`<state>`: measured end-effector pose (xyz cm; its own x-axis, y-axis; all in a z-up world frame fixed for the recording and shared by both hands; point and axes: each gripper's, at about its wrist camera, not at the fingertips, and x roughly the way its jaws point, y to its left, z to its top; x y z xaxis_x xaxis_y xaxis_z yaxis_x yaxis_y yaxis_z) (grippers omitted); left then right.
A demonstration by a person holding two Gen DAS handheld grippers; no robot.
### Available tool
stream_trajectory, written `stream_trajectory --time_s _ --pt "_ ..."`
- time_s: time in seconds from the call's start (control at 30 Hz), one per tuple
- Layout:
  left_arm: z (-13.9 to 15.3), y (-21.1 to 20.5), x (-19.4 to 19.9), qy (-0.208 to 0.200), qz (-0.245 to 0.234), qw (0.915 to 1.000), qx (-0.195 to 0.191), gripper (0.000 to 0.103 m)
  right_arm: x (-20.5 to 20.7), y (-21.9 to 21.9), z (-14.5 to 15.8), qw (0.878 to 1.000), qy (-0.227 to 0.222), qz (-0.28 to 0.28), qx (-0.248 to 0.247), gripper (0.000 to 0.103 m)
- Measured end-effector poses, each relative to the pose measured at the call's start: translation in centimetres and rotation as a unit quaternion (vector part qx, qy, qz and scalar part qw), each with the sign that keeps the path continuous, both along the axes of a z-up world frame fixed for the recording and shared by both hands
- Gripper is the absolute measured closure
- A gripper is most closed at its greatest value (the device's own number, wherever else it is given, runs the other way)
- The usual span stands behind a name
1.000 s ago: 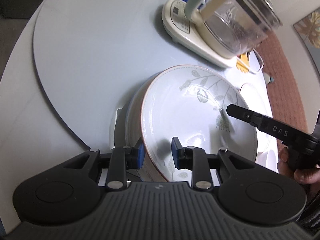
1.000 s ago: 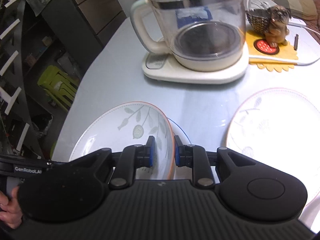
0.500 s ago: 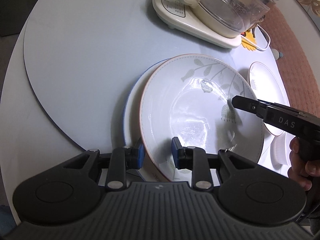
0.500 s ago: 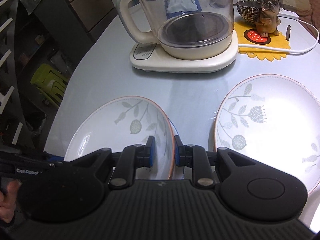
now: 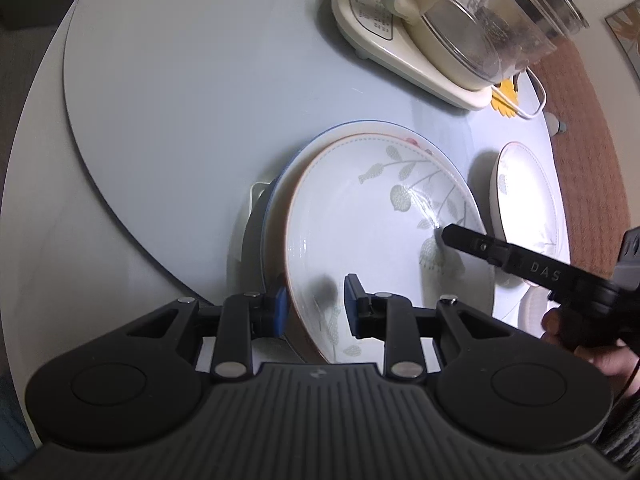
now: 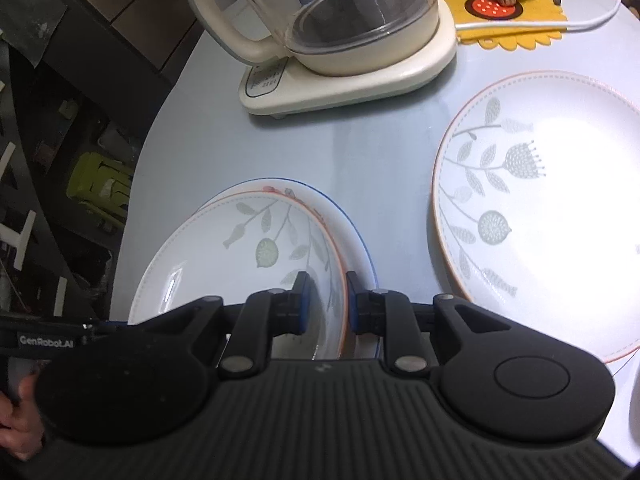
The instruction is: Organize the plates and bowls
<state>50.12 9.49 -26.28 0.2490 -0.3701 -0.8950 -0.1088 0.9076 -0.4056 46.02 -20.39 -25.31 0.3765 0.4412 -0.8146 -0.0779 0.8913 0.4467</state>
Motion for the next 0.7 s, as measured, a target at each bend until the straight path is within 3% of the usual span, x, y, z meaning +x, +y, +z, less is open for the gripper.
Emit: stream_trajectory --time_s 0.17,0.4,0.53,0.7 --pt "-0.1 0.8 -0.1 0.02 0.028 0.999 -0.029 0.072 0.0 0.1 0.1 1.0 0.007 -0.003 0.0 0.08" --pt "0.1 1.1 -0.6 0.043 0.027 0.9979 -0.041 0.072 0.0 0.0 0.8 1.0 -0.004 -0.002 -0.012 0.08" --pt "0.5 0.8 -0.9 0.042 0.017 0.9987 -0.021 0.071 -0.3 0.0 0.9 1.0 -0.009 -0.005 -0.017 0.08" --pt "1.1 1.0 -1.4 0.034 0.016 0.9989 -0.027 0.071 -0.6 0.4 1.1 0.999 -0.019 -0.006 -0.028 0.08"
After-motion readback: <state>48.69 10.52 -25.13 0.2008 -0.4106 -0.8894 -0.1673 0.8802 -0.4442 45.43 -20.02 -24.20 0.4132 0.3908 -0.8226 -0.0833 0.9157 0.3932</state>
